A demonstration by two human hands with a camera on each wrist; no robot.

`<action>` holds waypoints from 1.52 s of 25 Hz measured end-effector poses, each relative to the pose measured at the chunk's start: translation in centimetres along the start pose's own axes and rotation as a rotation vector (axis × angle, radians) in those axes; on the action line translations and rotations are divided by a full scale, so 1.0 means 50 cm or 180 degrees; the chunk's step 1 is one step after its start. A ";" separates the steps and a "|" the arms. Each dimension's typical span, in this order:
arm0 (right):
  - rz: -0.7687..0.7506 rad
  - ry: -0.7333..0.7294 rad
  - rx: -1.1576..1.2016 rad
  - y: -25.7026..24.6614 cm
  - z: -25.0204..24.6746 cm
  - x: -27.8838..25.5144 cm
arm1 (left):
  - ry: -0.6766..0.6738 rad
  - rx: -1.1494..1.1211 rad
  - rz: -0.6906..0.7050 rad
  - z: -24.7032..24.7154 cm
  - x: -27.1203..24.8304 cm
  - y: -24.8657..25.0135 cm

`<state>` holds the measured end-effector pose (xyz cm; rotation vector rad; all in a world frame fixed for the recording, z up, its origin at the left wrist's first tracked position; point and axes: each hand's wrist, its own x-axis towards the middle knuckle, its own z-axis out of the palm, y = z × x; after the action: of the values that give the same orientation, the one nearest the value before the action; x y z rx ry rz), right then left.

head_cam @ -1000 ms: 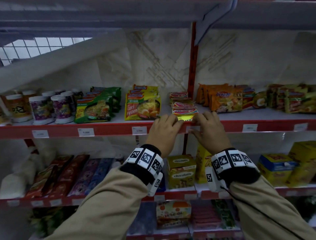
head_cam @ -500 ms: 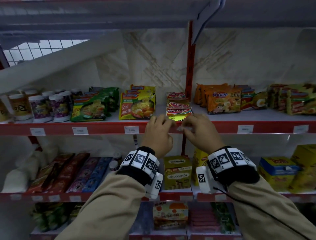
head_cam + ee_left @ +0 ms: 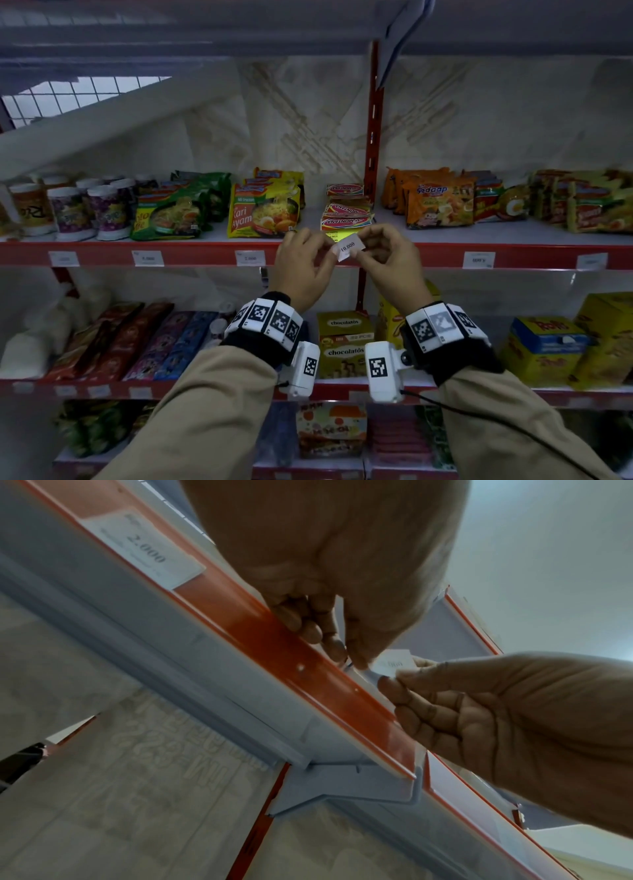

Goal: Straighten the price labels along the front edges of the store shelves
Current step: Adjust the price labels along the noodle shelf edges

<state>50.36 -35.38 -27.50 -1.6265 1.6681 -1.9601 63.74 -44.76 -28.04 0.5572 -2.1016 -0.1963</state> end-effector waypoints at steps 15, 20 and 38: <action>-0.0696 0.0208 -0.1275 0.005 -0.030 0.046 | 0.0089 0.0084 -0.0042 0.006 -0.001 -0.007; -0.0873 -0.0053 -0.1722 0.019 -0.013 0.029 | -0.0082 0.0216 0.0041 0.006 0.008 -0.009; -0.0785 -0.0874 -0.3064 0.005 -0.040 0.022 | -0.0361 0.1120 0.0456 0.008 -0.001 -0.006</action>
<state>48.27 -34.89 -26.64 -2.3124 2.5571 -0.8852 63.54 -45.04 -28.42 0.6089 -2.2924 0.2340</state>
